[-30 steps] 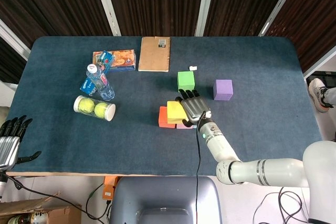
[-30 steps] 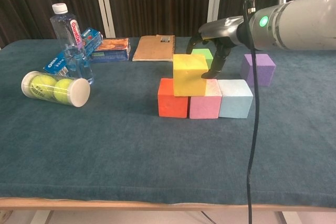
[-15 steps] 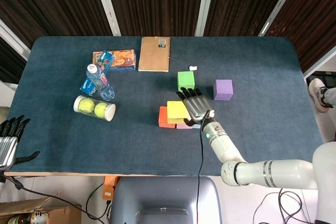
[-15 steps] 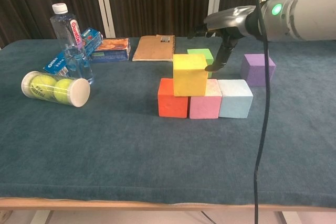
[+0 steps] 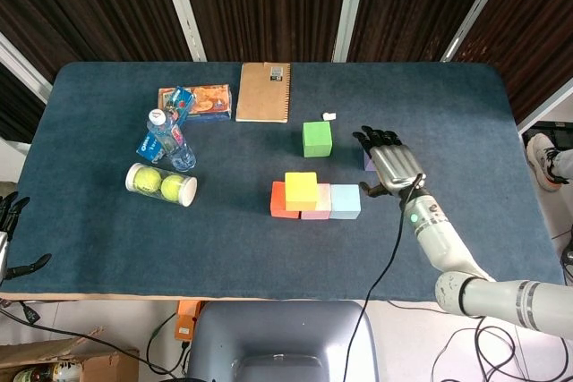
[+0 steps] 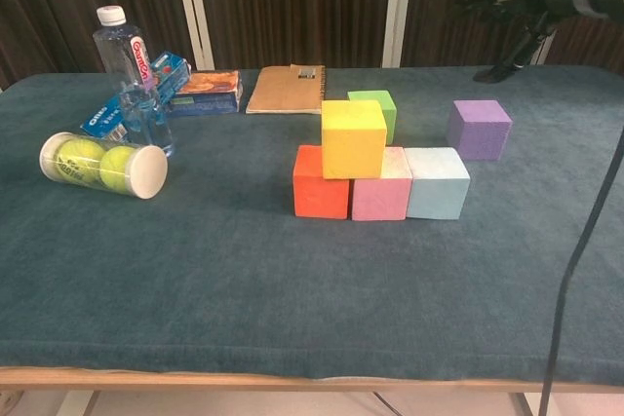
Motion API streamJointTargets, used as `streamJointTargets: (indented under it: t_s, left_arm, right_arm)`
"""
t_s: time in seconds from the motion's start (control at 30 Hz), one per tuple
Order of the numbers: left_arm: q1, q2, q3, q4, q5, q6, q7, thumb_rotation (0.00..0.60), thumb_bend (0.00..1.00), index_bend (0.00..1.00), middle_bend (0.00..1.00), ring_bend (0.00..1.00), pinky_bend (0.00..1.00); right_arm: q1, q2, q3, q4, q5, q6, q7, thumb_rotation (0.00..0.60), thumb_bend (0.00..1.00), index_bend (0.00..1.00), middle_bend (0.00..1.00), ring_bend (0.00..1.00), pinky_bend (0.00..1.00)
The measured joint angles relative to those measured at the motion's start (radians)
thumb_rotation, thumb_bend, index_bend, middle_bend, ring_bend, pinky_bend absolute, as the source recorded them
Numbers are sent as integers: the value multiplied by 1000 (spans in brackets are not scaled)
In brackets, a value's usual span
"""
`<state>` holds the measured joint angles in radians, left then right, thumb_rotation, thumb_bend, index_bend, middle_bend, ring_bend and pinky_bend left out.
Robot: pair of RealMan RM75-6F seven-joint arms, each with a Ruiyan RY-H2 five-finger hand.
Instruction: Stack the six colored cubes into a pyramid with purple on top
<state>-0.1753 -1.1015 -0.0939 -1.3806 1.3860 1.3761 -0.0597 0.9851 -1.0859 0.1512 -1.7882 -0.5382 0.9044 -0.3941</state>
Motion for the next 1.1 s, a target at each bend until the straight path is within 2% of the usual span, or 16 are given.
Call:
streamJointTargets:
  t_s: [0.13,0.33,0.67,1.1]
  left_arm:
    - [-4,37,-14,-74,-1,10,40,502,147,130,46,0,87]
    - [-21,58,-30,-120,-29,-9,107,501,146,130,46,0,87]
    - [-28,23,-30,-44,-53,-36,84,503,146,130,46,0,87]
    - [-34,1,-39,58,-101,-99,7,502,147,130,46,0,87]
  right_arm:
    - [-19,-16,-1,138,-14,-60,48,598,259,61,0,0,0]
    - [-16,-125,-2,411,-18,-164,87,599,259,69,0,0,0]
    - [104,-395,16,826,21,-353,78,599,233,58,0,0,0]
    - [252,-686,53,1219,78,-463,25,598,215,59,0,0,0]
